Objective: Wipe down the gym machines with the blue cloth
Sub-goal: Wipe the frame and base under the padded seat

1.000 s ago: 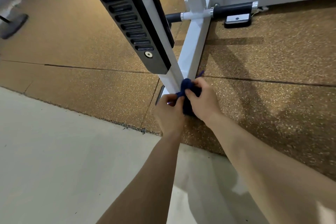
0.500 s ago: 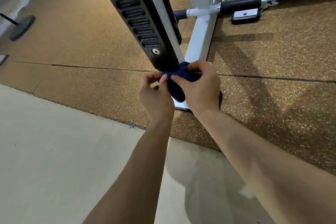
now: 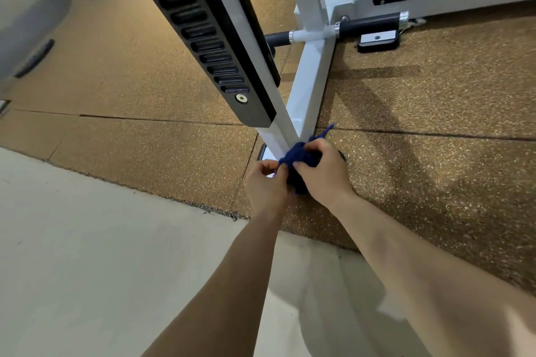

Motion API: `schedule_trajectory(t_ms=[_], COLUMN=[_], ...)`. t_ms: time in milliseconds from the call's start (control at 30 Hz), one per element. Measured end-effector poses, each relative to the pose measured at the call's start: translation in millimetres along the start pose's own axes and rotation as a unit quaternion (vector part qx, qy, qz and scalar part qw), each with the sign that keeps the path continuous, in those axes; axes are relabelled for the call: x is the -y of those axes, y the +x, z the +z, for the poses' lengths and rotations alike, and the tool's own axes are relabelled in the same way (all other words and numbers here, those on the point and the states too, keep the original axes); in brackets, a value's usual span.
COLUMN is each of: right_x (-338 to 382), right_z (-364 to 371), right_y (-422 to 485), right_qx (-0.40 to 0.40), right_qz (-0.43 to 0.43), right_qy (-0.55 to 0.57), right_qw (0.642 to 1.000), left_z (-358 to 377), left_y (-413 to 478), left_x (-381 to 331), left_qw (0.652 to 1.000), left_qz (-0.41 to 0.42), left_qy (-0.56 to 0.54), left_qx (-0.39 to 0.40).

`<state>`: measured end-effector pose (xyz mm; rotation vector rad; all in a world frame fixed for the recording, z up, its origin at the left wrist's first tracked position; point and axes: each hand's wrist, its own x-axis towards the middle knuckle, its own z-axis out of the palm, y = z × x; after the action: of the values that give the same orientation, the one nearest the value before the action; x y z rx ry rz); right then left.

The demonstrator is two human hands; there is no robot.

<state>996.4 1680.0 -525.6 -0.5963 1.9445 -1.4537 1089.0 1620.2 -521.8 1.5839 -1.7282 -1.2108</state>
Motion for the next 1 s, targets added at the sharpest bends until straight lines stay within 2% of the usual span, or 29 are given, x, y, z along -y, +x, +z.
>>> schedule_trajectory(t_ms=[100,200,433,600,667,767,1000], right_x=[30,62,96,124,141,173,245], right_z=[-8,-13,-44,-68,-79,-95,-110], right_y=[-3,-8,-26,-44,-46,-50,-69], right_qx=[-0.038,-0.062,-0.005,-0.059,-0.082,-0.116,-0.071], right_qz=[-0.026,-0.065,-0.034,-0.046,-0.078,-0.128,-0.21], right_qy=[0.039,0.048,0.04,0.116,0.138,0.143,0.258], right_qw=[0.998,0.995,0.999,0.99,0.984,0.975,0.94], left_z=[-7,-13,-32,-35,-32,-34,-54], left_y=[-13,-32,-62,-87,-97,-110,-149], left_x=[-25,-56,-90,-125,-147,-183,-244], left_qw=[0.997,0.992,0.996,0.993,0.99,0.979,0.93], left_qz=[0.014,0.027,0.06,0.075,0.095,0.141,0.227], left_qy=[-0.07,-0.125,-0.067,-0.087,-0.103,-0.138,-0.261], left_qx=[0.012,-0.009,-0.024,-0.024,-0.028,-0.057,-0.128])
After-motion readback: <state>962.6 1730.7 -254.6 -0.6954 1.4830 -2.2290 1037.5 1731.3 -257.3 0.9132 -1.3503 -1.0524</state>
